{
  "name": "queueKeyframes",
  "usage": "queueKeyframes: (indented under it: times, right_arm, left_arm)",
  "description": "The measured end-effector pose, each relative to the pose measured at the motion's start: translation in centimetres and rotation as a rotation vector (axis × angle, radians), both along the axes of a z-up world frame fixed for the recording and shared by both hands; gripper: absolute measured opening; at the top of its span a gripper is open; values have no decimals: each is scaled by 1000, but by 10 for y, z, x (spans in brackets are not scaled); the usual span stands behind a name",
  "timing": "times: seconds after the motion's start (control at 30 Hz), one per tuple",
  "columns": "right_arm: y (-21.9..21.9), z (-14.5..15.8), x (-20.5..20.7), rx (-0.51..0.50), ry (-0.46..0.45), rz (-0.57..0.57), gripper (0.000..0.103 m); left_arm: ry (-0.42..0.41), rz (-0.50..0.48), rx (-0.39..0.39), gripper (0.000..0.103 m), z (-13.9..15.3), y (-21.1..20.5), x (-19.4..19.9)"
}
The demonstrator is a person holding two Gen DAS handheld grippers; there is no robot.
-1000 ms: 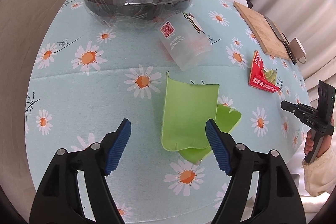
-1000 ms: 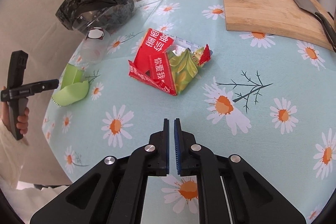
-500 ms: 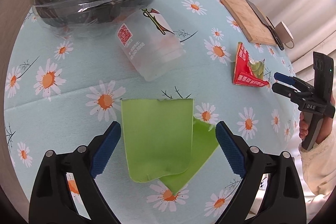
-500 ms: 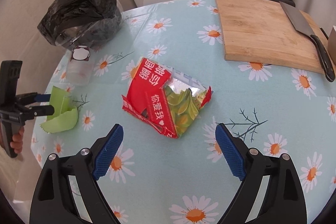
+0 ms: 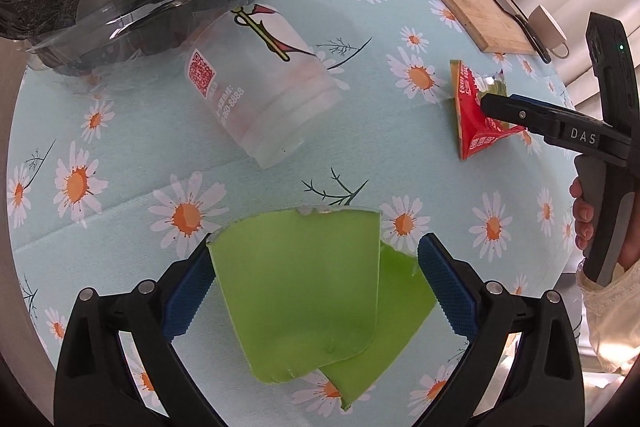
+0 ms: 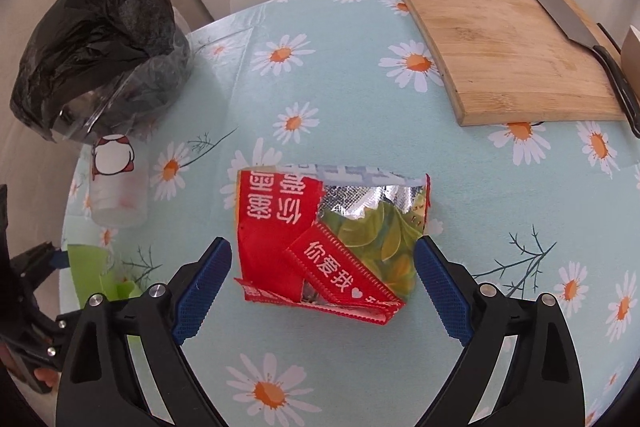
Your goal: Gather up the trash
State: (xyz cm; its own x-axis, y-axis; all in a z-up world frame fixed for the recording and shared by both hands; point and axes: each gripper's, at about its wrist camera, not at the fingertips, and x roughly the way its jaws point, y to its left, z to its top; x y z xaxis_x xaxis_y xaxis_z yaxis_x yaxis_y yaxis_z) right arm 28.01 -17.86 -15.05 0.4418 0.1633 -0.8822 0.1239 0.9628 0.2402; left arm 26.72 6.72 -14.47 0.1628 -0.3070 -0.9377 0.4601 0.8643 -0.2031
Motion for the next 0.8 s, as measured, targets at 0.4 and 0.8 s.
queueKeyframes:
  times: [0.4,0.8]
  right_arm:
    - [25,-23,17,-114,87,-42,94]
    - [35,-27,-2,-211,2,6,76]
  left_arm:
    - [34,-36,-8,97,-15,4,7]
    - [14,-63,41,80,-12,1,4]
